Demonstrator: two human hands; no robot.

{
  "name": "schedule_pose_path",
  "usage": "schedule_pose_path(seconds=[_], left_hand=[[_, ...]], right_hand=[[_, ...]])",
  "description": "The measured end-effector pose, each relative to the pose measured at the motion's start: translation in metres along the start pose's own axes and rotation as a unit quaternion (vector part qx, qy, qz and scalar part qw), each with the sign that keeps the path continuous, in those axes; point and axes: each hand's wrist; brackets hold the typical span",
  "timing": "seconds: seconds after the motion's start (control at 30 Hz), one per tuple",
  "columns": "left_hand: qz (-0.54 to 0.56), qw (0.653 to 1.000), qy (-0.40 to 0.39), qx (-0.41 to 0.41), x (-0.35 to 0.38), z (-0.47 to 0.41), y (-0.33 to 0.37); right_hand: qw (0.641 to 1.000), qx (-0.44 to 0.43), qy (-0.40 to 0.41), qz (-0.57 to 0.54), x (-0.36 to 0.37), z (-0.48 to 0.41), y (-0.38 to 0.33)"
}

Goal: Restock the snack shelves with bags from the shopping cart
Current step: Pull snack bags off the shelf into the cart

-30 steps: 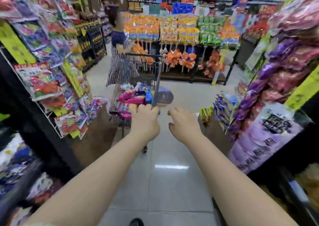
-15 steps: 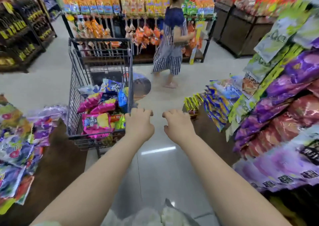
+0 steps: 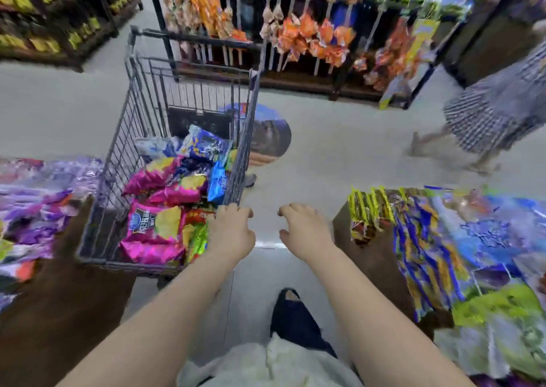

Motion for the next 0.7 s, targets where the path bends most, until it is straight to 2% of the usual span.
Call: schedule_pose_path(seconds=[0.17,0.33,0.5,0.7], left_hand=[[0.013,0.994,0.005,-0.110,-0.013,-0.080,0.021],[0.037,0.976,0.019,-0.213,-0.021,-0.132,0.021],[0.041,0.955,-0.005,-0.295,-0.017,-0.160,-0.006],[0.060,0.937,-0.016,-0.344,-0.018,-0.213,-0.048]], right_hand=[[0.995,-0.082,-0.048,-0.025,-0.023,-0.102,0.052],[0.982,-0.184,-0.045,-0.028,-0.038,-0.189,0.071],[0.965,-0.251,-0.063,-0.047,-0.027,-0.268,0.062],[0.942,-0.307,-0.132,0.017,-0.007,-0.356,0.031]])
Point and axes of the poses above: each hand's wrist, its own z-axis away from the middle knuckle, its own x-axis out of the palm, y = z × x, and after that the axes turned 14 degrees about -x, right-handed
